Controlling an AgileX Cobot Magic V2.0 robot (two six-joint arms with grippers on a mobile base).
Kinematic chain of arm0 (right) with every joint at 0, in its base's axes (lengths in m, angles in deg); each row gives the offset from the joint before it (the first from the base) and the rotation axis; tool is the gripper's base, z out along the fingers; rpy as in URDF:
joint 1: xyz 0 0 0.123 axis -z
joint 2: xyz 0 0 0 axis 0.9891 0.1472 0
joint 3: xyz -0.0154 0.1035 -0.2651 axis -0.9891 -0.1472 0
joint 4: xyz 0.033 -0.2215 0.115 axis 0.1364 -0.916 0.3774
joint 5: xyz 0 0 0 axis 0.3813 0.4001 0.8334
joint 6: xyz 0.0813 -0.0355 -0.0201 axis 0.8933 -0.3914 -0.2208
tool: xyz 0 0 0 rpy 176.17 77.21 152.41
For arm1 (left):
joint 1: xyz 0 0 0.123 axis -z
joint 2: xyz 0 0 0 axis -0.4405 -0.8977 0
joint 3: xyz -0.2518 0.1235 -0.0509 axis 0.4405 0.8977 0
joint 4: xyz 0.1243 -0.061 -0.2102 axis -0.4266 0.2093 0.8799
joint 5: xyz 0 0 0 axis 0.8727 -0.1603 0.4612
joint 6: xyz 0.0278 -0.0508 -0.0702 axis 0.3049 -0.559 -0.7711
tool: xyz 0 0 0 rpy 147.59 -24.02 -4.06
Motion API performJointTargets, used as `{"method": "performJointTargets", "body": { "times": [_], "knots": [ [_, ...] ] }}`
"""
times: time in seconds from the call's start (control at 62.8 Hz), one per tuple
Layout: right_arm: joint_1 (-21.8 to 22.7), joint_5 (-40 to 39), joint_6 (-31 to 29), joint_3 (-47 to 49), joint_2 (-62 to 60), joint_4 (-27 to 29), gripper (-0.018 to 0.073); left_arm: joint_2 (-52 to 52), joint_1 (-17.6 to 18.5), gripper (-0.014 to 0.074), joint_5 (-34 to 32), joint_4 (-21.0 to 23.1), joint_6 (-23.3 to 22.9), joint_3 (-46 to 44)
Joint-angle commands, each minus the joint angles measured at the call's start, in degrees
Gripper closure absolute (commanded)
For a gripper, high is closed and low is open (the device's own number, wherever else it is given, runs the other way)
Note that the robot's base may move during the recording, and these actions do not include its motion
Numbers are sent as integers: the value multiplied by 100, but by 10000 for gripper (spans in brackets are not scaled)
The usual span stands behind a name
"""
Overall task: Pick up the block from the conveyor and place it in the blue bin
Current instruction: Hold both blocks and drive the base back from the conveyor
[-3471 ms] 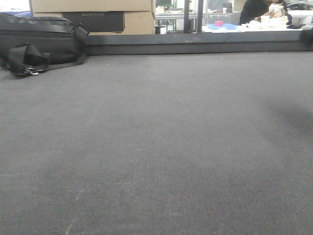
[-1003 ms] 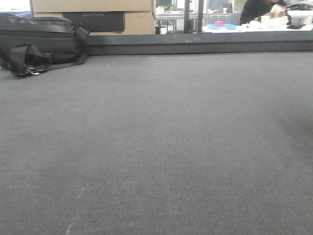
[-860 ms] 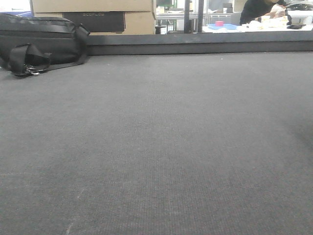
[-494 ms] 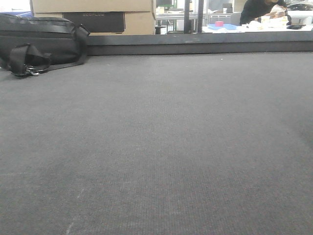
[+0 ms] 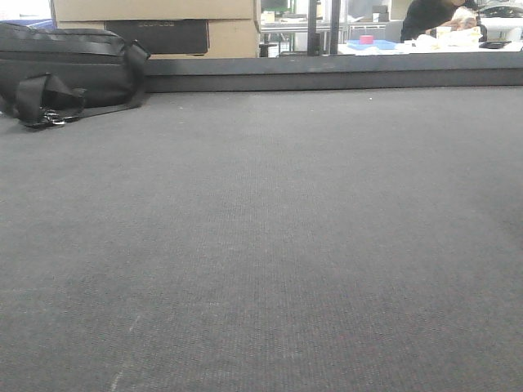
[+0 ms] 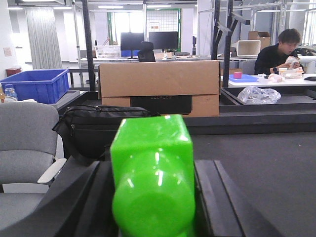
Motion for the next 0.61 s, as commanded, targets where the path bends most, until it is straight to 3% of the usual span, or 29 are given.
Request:
{"method": "performJointTargets", "body": {
  "times": [0.0,0.589],
  "knots": [
    [12,-147,-21,-4,-25,-29,721,35,43,708,-87,51,-24,-2],
    [12,-147,-21,-4,-25,-29,721,35,43,708,-97,51,-24,-2]
  ]
}}
